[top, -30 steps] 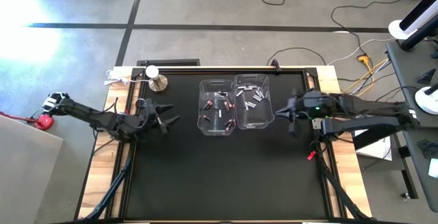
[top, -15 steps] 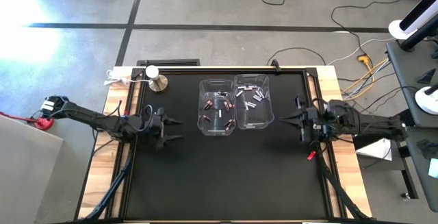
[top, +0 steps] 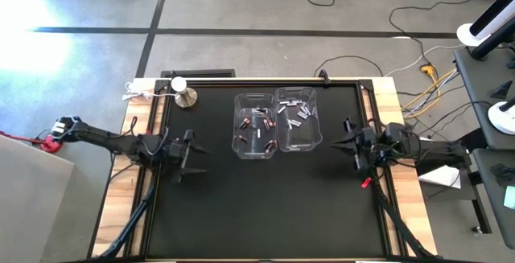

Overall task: Sort batteries
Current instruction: Return to Home Position

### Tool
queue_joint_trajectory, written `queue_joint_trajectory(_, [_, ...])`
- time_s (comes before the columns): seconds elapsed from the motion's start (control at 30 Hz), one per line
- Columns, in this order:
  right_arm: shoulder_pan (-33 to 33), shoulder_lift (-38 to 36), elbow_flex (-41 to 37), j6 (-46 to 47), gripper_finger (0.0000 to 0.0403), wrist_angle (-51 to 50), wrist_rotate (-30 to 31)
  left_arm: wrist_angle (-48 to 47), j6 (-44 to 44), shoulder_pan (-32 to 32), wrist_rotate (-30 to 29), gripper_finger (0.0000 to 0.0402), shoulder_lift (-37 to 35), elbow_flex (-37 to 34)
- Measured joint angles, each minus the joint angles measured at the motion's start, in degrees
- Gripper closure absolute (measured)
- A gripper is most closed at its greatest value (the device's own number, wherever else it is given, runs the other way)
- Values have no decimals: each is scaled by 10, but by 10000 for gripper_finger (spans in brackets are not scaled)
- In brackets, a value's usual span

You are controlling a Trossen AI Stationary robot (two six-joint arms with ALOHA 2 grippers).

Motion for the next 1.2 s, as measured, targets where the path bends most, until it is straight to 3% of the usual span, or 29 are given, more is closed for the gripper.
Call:
queue_joint_trajectory(0.2, [0,8,-21,42,390,17,4,8,9,0,3,118,-56,0])
queue_joint_trajectory(0.5, [0,16,-21,25,390,22,34,-53,30,0,94,118,-124,-3])
queue_joint_trajectory(0.63, [0,26,-21,18,390,2,33,-97,28,0,101,118,-144,-3])
queue_joint_trajectory(0.77, [0,39,-21,116,390,-40,35,-149,35,0,96,118,-158,-3])
queue_joint_trajectory(0.93, [0,64,-18,198,390,-42,35,-153,75,1,136,118,-184,-3])
queue_joint_trajectory(1.07, [0,73,-16,190,390,-45,34,-154,96,23,135,118,-194,-3])
queue_joint_trajectory(1.2, [0,72,-16,193,390,-46,34,-154,72,90,140,118,-193,-3])
